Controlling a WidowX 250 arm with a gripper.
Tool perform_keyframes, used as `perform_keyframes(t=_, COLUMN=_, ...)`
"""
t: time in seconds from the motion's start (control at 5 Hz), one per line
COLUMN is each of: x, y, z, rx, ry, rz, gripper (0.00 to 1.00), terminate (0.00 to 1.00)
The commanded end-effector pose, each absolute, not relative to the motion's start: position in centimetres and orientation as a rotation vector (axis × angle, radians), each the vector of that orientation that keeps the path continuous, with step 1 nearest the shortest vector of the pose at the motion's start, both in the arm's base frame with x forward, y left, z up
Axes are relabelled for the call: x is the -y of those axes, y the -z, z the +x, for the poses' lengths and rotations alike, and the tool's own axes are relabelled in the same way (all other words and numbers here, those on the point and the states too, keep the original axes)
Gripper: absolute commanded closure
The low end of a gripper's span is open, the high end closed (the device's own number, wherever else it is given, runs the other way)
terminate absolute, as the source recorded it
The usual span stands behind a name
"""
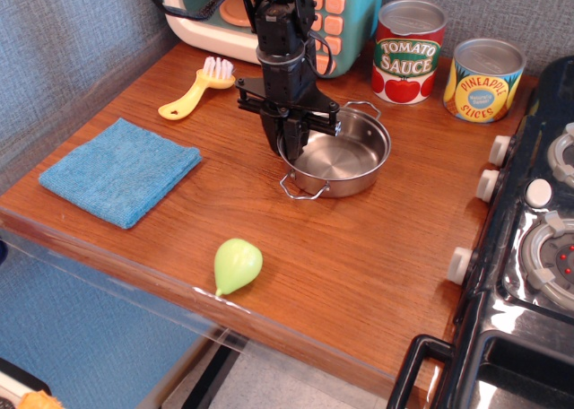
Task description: Put the pot on top of the blue towel
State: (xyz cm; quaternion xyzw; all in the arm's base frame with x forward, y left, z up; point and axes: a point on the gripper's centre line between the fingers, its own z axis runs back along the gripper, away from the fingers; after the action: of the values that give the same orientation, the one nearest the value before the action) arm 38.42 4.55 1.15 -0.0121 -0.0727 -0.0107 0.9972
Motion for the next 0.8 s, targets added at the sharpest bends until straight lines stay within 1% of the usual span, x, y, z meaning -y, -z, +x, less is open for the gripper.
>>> perform_keyframes(t=0.0, x=-1.9, y=-4.4, z=39.9, rx=0.201, ry=-0.004, rz=-0.061, gripper=1.00, terminate=0.00)
perform_keyframes(t=0.2, x=-1.2, y=-9.1, z=40.5, rx=0.272, ry=-0.015, rz=-0.152, gripper=1.00, terminate=0.00)
perform_keyframes(t=0.4, x=-3.5, y=-12.6, z=38.8, rx=0.294, ry=-0.036, rz=-0.168, gripper=1.00, terminate=0.00)
perform_keyframes(t=0.6, x=-7.6, y=-13.1, z=35.7, rx=0.255, ry=-0.026, rz=-0.124, gripper=1.00, terminate=0.00)
